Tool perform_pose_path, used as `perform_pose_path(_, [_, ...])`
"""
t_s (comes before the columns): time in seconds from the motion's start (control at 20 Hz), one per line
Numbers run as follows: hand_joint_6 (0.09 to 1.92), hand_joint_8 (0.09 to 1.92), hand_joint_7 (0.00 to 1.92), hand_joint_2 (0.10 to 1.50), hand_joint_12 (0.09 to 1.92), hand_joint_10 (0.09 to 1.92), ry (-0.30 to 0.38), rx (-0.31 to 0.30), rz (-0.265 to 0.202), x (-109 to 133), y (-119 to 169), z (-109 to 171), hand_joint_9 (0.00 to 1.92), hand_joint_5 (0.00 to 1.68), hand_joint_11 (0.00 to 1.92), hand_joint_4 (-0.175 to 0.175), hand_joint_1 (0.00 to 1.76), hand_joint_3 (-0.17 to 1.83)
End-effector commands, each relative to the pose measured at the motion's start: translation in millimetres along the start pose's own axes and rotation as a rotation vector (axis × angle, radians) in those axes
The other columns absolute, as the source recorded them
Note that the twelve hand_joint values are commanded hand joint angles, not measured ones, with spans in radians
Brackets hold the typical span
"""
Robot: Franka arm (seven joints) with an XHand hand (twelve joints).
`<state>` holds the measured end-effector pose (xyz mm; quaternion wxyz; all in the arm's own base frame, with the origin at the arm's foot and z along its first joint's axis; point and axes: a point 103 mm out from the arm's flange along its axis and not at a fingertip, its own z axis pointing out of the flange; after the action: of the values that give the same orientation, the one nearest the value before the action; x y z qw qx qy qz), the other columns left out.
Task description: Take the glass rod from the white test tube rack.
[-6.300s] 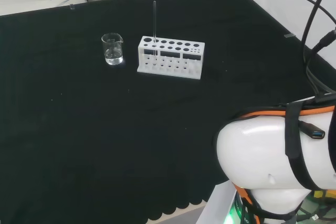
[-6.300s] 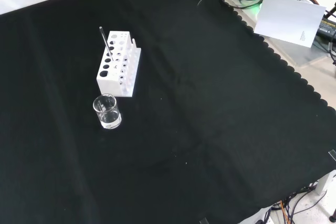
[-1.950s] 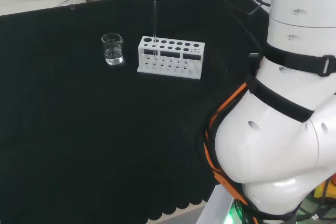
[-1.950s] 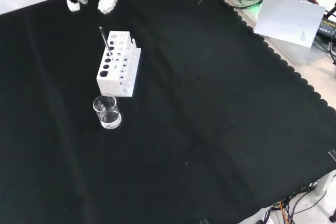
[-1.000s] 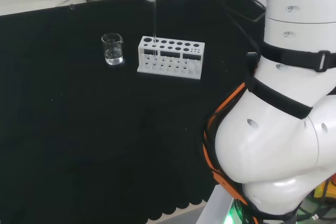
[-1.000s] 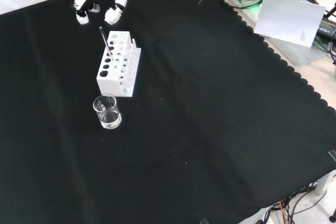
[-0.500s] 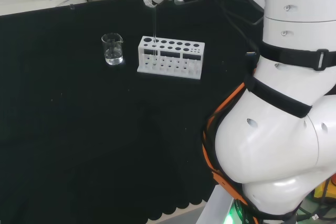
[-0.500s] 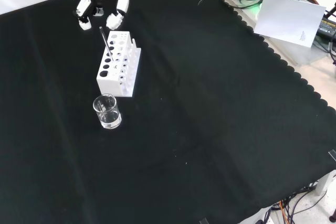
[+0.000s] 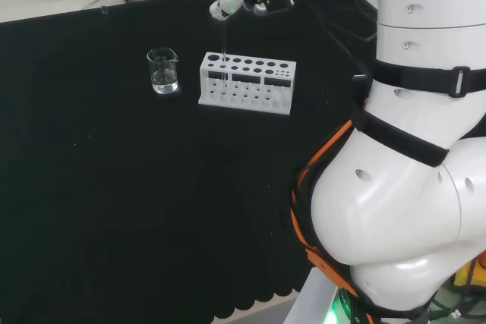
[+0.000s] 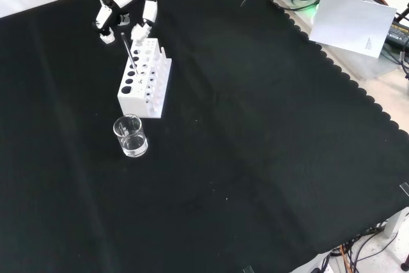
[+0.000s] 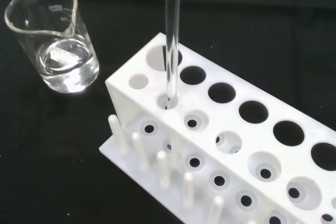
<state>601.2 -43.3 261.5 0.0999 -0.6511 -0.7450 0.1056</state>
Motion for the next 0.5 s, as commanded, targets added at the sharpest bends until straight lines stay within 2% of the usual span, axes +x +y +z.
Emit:
perform_pose_path(0.05, [0.99,1.26,0.81,0.9,1.3,1.25,0.006,-0.004,-0.004,-2.4,0.1,2.1,1.23,0.35,1.35,-0.175,0.65,0.52])
perform_pose_path(0.35, [1.04,1.27,0.85,0.9,1.29,1.23,0.004,0.033,-0.017,-6.1,3.6,8.0,1.29,0.43,1.41,-0.175,0.66,0.52])
perform_pose_path(0.5, [1.05,1.28,0.87,0.9,1.29,1.22,0.006,0.027,-0.025,-5.5,4.0,8.4,1.31,0.48,1.44,-0.175,0.68,0.51])
